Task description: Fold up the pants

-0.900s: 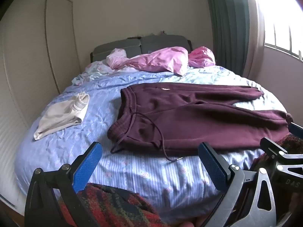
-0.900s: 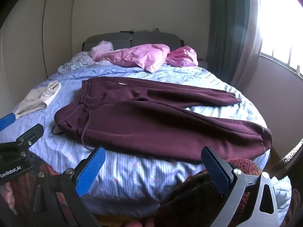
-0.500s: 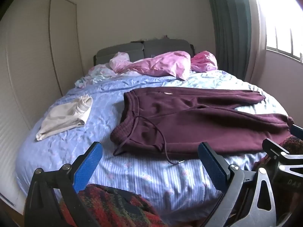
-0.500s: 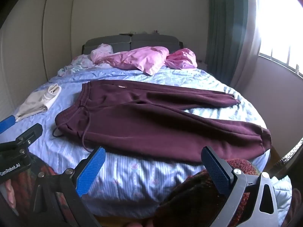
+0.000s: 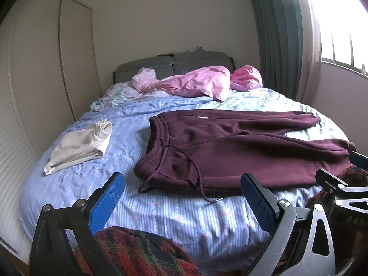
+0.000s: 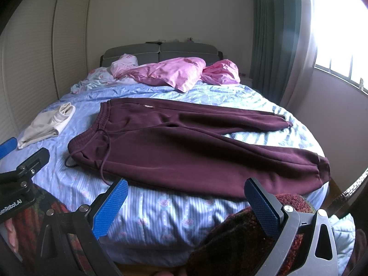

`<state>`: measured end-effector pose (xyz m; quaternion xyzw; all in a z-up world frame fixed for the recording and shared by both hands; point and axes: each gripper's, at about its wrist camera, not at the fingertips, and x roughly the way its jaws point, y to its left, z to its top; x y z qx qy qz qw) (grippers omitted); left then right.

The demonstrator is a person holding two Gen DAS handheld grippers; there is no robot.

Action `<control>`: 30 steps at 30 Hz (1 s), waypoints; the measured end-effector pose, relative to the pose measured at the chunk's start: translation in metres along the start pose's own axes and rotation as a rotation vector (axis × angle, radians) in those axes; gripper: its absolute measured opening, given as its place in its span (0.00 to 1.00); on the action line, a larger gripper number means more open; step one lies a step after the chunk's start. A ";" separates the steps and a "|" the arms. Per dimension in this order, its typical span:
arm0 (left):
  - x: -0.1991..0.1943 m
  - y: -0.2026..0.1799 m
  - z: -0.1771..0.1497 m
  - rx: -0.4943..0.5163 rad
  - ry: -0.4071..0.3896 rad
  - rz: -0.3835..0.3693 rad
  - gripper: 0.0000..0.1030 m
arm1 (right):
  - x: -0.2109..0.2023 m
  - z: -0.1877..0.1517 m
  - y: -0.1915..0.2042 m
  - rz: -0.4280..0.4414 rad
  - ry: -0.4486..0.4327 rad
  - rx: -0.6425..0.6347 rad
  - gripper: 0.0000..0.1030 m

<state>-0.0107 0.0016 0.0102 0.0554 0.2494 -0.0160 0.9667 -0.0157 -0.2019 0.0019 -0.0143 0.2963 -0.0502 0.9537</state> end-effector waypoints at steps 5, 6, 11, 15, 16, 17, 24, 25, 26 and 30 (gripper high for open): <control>-0.003 -0.001 0.001 0.006 -0.004 -0.004 1.00 | 0.000 -0.002 0.000 -0.001 -0.002 0.002 0.99; -0.002 -0.001 0.002 0.006 -0.002 -0.003 1.00 | 0.000 -0.001 0.000 -0.001 -0.003 0.002 0.99; -0.003 0.000 0.003 0.005 0.001 0.001 1.00 | 0.001 -0.002 0.000 -0.002 -0.002 0.004 0.99; -0.003 0.001 0.004 0.004 -0.005 0.007 1.00 | 0.001 -0.002 -0.001 0.000 -0.003 0.004 0.99; -0.003 0.002 0.004 0.003 -0.006 0.008 1.00 | 0.001 -0.002 -0.001 0.000 -0.003 0.005 0.99; -0.003 0.002 0.004 0.001 -0.008 0.007 1.00 | 0.001 -0.002 -0.001 0.001 -0.002 0.006 0.99; -0.003 0.004 0.002 0.000 -0.008 0.011 1.00 | 0.000 -0.002 0.000 0.002 -0.003 0.003 0.99; -0.002 0.004 0.002 0.000 -0.007 0.011 1.00 | 0.000 -0.001 0.001 0.002 -0.003 0.002 0.99; -0.002 0.005 0.002 -0.001 -0.008 0.011 1.00 | 0.001 -0.002 0.000 0.002 -0.002 0.004 0.99; -0.002 0.006 0.002 -0.001 -0.008 0.010 1.00 | -0.001 -0.001 0.001 0.002 -0.002 0.007 0.99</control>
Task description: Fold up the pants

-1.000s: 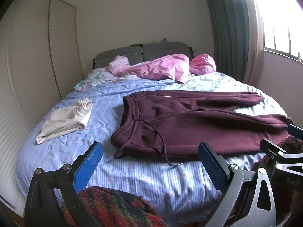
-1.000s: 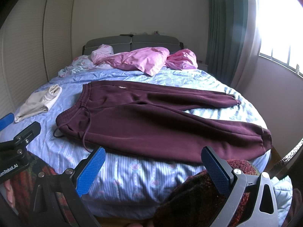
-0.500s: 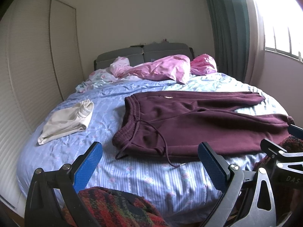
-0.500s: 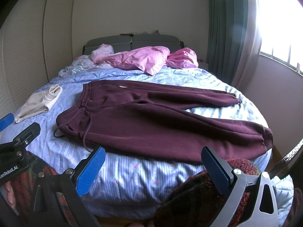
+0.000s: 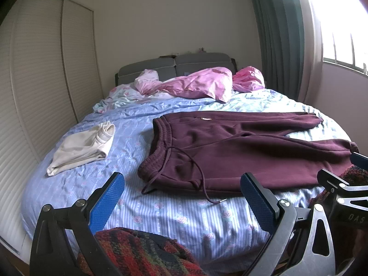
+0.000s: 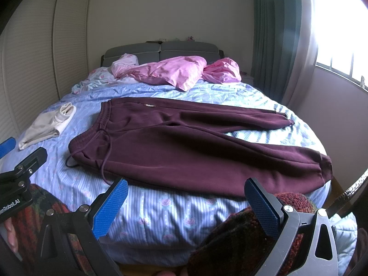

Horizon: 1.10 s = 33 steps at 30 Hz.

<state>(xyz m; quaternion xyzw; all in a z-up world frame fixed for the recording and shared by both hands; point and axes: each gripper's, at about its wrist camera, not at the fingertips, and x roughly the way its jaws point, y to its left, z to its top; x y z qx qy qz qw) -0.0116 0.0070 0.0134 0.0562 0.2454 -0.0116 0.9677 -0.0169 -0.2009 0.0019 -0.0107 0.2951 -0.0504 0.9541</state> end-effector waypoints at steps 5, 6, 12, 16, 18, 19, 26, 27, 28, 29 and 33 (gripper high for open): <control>0.000 0.001 0.000 0.001 0.000 0.000 1.00 | 0.001 0.000 -0.001 0.003 0.000 -0.002 0.99; 0.000 0.000 0.000 0.000 0.000 0.000 1.00 | 0.001 -0.001 -0.001 0.002 0.000 -0.001 0.99; 0.000 -0.001 0.000 0.000 0.001 0.001 1.00 | 0.001 -0.001 -0.001 0.003 0.001 0.001 0.99; 0.000 -0.001 -0.001 0.001 0.001 0.001 1.00 | 0.001 0.000 -0.001 0.003 0.001 0.000 0.99; 0.000 -0.001 -0.001 0.001 0.000 0.001 1.00 | 0.001 -0.001 -0.001 0.002 0.001 0.000 0.99; 0.000 -0.001 -0.001 0.000 0.001 0.001 1.00 | 0.001 -0.001 -0.001 0.004 0.000 0.001 0.99; 0.000 0.000 -0.002 0.000 0.000 0.000 1.00 | 0.001 -0.001 -0.002 0.005 0.000 0.002 0.99; 0.000 0.000 -0.001 0.000 0.000 0.000 1.00 | 0.001 0.000 -0.002 0.005 0.001 0.002 0.99; 0.000 -0.001 -0.001 0.001 0.001 0.001 1.00 | 0.001 -0.001 -0.002 0.004 0.001 0.002 0.99; 0.000 0.000 -0.002 0.000 0.000 0.002 1.00 | 0.001 0.000 -0.001 0.003 0.001 0.002 0.99; 0.002 0.000 -0.003 -0.002 0.008 0.000 1.00 | 0.001 -0.001 -0.001 0.003 0.002 0.002 0.99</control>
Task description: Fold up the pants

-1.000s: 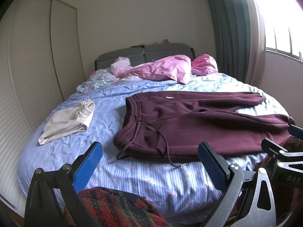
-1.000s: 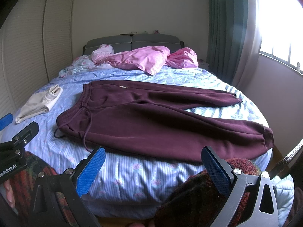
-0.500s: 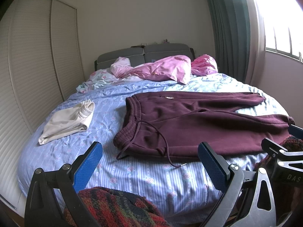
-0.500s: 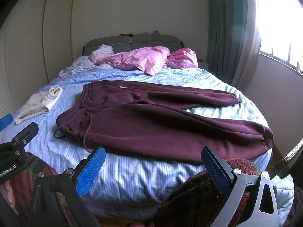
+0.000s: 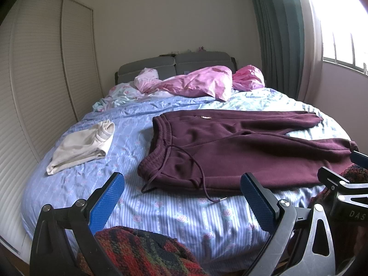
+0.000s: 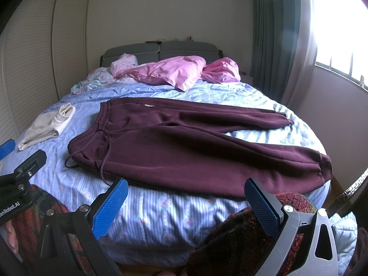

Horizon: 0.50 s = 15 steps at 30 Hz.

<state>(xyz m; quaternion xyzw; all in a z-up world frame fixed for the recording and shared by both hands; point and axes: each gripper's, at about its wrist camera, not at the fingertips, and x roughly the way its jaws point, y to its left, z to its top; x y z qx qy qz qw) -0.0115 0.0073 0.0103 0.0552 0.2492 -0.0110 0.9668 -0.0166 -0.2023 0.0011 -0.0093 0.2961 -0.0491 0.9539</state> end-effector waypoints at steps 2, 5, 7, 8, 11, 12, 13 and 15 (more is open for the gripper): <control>0.002 0.001 -0.002 0.000 0.007 0.003 1.00 | 0.000 0.000 0.000 0.001 0.002 -0.001 0.99; 0.010 0.001 -0.005 -0.005 0.023 0.007 1.00 | 0.004 0.001 0.001 0.003 0.013 -0.004 0.99; 0.018 0.003 -0.007 -0.018 0.043 0.012 1.00 | 0.011 0.002 0.002 0.007 0.027 -0.002 0.99; 0.023 0.004 -0.009 -0.034 0.056 0.009 1.00 | 0.016 0.001 0.002 0.010 0.034 0.000 0.99; 0.042 0.002 -0.013 -0.050 0.098 0.008 1.00 | 0.035 0.002 0.006 0.041 0.045 0.026 0.99; 0.050 0.001 -0.014 -0.049 0.115 0.010 1.00 | 0.041 0.003 0.007 0.058 0.044 0.042 0.99; 0.055 0.000 -0.015 -0.052 0.130 0.014 1.00 | 0.046 0.003 0.009 0.075 0.046 0.057 0.99; 0.069 0.003 -0.018 -0.098 0.173 0.014 1.00 | 0.061 0.001 0.012 0.099 0.068 0.090 0.99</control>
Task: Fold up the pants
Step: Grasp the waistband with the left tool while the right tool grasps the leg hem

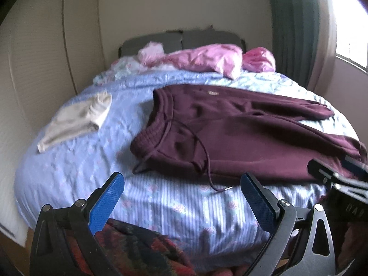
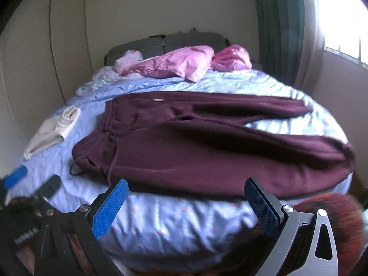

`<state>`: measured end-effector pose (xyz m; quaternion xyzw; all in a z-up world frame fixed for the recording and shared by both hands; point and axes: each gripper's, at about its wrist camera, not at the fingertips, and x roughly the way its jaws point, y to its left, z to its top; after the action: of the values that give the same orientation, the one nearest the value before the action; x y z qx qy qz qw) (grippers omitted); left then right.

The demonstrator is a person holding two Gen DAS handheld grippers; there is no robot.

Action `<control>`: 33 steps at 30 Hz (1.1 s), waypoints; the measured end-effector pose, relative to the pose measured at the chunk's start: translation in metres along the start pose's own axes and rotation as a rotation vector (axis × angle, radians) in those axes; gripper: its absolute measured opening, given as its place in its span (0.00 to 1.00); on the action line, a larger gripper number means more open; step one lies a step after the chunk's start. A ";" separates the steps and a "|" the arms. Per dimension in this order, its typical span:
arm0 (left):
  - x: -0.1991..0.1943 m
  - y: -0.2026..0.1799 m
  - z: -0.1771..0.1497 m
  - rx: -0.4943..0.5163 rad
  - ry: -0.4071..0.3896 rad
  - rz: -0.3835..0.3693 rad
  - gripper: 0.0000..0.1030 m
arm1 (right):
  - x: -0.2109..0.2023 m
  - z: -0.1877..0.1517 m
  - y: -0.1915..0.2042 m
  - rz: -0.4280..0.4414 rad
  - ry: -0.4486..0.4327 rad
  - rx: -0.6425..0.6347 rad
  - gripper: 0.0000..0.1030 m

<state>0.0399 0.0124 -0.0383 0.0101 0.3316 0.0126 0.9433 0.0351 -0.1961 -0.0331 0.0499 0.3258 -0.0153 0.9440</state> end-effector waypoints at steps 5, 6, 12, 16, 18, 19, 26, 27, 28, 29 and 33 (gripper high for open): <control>0.038 0.013 0.005 -0.144 0.102 0.017 1.00 | 0.039 -0.013 -0.003 0.026 0.072 0.143 0.99; 0.046 0.015 0.008 -0.170 0.119 0.027 1.00 | 0.045 -0.015 -0.005 0.024 0.074 0.170 0.99; 0.083 0.019 0.016 -0.250 0.199 0.086 0.99 | 0.081 -0.021 -0.019 0.016 0.115 0.357 0.99; 0.104 0.022 0.011 -0.277 0.283 0.122 0.99 | 0.105 -0.034 -0.029 -0.022 0.175 0.430 0.99; 0.110 0.024 0.012 -0.309 0.298 0.123 0.98 | 0.108 -0.036 -0.033 -0.025 0.182 0.454 0.99; 0.112 0.026 0.012 -0.318 0.298 0.124 0.98 | 0.109 -0.036 -0.036 -0.024 0.175 0.466 0.99; 0.141 0.037 0.020 -0.457 0.359 0.098 0.89 | 0.123 -0.041 -0.052 -0.048 0.162 0.580 0.95; 0.149 0.040 0.017 -0.492 0.390 0.082 0.82 | 0.127 -0.043 -0.055 -0.057 0.171 0.598 0.92; 0.155 0.043 0.014 -0.527 0.412 0.072 0.80 | 0.130 -0.044 -0.058 -0.066 0.180 0.616 0.90; 0.159 0.046 0.011 -0.562 0.425 0.060 0.76 | 0.134 -0.044 -0.061 -0.072 0.183 0.629 0.89; 0.174 0.052 0.007 -0.661 0.458 0.021 0.64 | 0.148 -0.046 -0.075 -0.069 0.207 0.705 0.82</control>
<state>0.1791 0.0695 -0.1399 -0.2936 0.5112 0.1303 0.7972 0.1190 -0.2650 -0.1666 0.3624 0.3957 -0.1534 0.8298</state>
